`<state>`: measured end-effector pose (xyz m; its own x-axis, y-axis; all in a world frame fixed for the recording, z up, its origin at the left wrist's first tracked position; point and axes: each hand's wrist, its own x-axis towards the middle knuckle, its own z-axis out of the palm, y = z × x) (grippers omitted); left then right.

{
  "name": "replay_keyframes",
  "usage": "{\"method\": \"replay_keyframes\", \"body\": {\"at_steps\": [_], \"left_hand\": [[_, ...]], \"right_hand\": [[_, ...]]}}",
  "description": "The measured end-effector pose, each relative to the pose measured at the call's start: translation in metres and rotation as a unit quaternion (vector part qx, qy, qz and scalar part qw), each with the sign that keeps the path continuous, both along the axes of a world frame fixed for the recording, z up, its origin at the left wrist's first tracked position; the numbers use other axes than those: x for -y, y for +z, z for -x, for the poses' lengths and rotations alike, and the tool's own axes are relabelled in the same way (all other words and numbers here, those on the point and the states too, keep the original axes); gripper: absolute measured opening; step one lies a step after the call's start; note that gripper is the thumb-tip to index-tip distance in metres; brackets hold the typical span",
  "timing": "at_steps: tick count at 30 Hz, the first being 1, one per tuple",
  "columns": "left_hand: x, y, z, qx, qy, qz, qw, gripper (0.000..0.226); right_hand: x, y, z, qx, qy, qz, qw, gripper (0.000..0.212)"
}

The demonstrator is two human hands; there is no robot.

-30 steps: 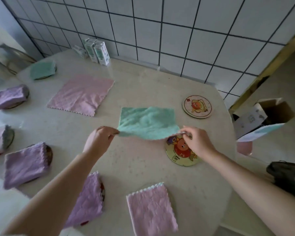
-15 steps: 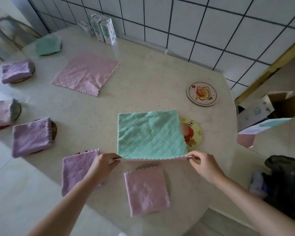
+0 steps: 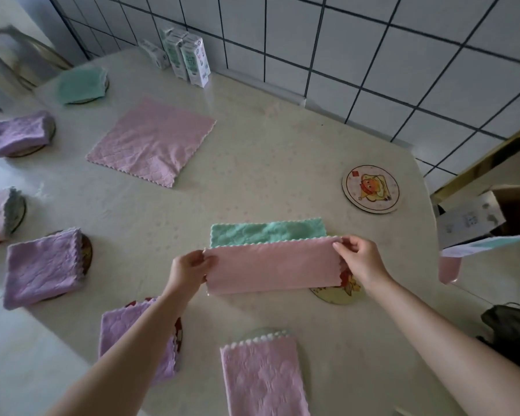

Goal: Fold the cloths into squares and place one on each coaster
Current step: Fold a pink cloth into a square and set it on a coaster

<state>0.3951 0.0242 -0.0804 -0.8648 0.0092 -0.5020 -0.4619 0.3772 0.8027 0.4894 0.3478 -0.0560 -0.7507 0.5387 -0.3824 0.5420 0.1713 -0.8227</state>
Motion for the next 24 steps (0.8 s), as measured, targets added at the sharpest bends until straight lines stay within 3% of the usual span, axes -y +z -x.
{"method": "replay_keyframes", "body": {"at_steps": [6, 15, 24], "left_hand": [[-0.013, -0.021, 0.031, 0.019, 0.02, 0.013, 1.0, 0.011], [-0.018, -0.036, 0.051, -0.017, -0.018, 0.054, 0.998, 0.017], [-0.027, -0.034, 0.064, -0.049, -0.05, 0.164, 0.984, 0.018]], "right_hand": [[-0.008, -0.023, 0.044, 0.029, -0.015, 0.008, 0.999, 0.007], [-0.02, -0.046, 0.059, 0.059, -0.018, -0.006, 0.998, 0.009], [-0.018, -0.051, 0.066, 0.085, -0.011, -0.079, 0.993, 0.019]]}}
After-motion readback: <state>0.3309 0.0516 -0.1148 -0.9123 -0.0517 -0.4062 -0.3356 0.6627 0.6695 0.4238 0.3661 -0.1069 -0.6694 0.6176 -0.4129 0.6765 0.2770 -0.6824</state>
